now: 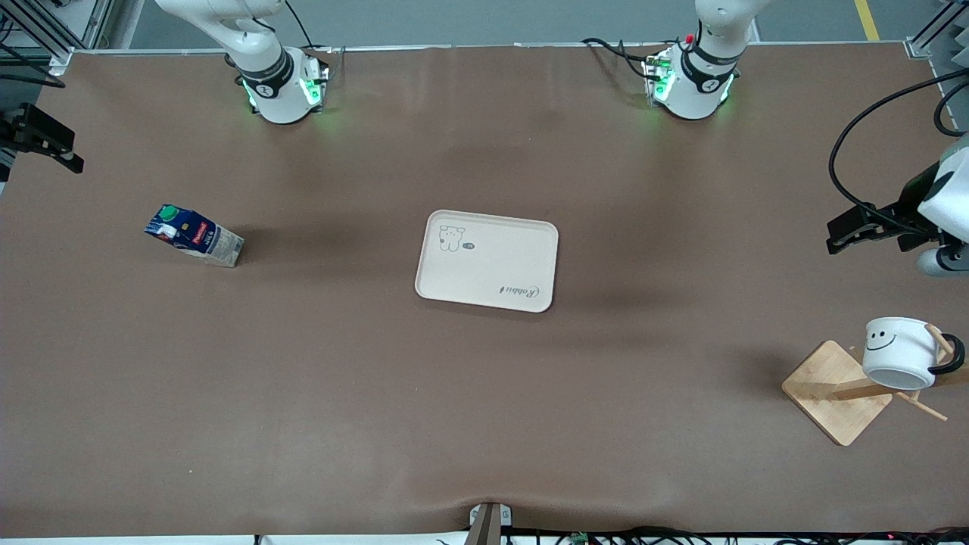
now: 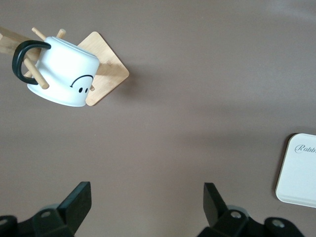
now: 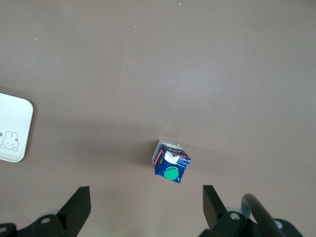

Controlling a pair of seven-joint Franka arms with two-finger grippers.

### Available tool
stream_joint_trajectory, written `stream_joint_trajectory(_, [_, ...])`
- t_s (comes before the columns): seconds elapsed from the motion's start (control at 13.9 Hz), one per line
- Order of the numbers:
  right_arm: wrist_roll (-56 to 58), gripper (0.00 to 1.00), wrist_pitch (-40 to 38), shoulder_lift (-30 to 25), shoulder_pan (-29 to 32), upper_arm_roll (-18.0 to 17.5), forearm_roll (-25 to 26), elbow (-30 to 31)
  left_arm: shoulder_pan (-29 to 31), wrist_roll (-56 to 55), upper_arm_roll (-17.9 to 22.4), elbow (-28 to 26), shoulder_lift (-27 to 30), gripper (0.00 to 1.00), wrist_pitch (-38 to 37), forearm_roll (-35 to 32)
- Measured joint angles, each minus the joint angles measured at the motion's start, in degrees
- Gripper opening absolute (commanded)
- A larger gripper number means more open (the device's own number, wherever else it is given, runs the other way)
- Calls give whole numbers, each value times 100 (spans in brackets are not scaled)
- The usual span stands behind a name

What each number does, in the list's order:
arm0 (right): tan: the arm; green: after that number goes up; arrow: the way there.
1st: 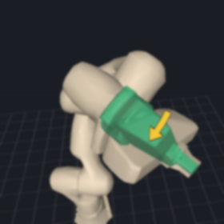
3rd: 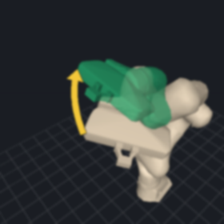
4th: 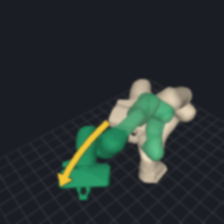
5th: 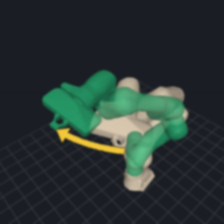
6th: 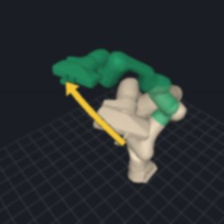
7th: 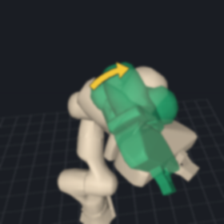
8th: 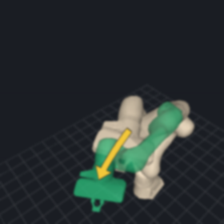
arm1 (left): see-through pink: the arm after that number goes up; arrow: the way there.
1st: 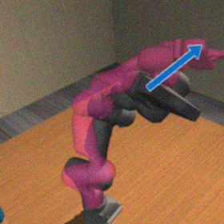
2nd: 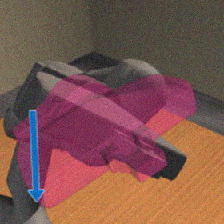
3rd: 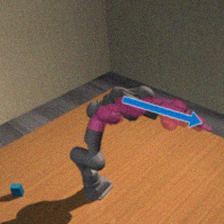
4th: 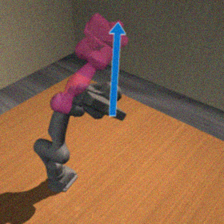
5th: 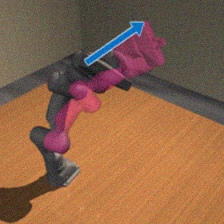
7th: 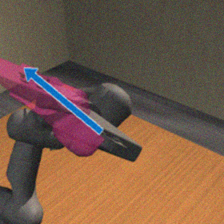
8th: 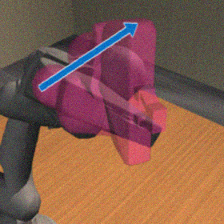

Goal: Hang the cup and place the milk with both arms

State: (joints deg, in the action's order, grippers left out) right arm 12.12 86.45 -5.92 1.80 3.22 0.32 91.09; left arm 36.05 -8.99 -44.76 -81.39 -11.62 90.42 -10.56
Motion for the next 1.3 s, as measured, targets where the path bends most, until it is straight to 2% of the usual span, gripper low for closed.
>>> stream_joint_trajectory(0.22, [0, 100, -20, 33, 28, 28, 0, 1, -131, 0, 112, 25, 112, 100, -46, 0])
stream_joint_trajectory(0.5, [0, 100, -45, 34, 28, 29, 0, 1, -1808, 21, 1736, 20, 665, 100, -373, 136])
stream_joint_trajectory(0.72, [0, 100, -63, 35, 30, 29, 0, 1, -2756, 40, 2573, -89, 900, 100, -542, 296])
stream_joint_trajectory(0.94, [0, 100, -93, 35, 42, 33, 0, 1, -3442, 40, 3296, -293, 1116, 100, -544, 622])
stream_joint_trajectory(1.08, [0, 100, -114, 37, 54, 40, 0, 1, -3585, 55, 3543, -420, 1263, 100, -544, 759])
stream_joint_trajectory(1.3, [0, 100, -120, 40, 84, 45, 0, 1, -3607, 56, 3559, -621, 1477, 100, -544, 787])
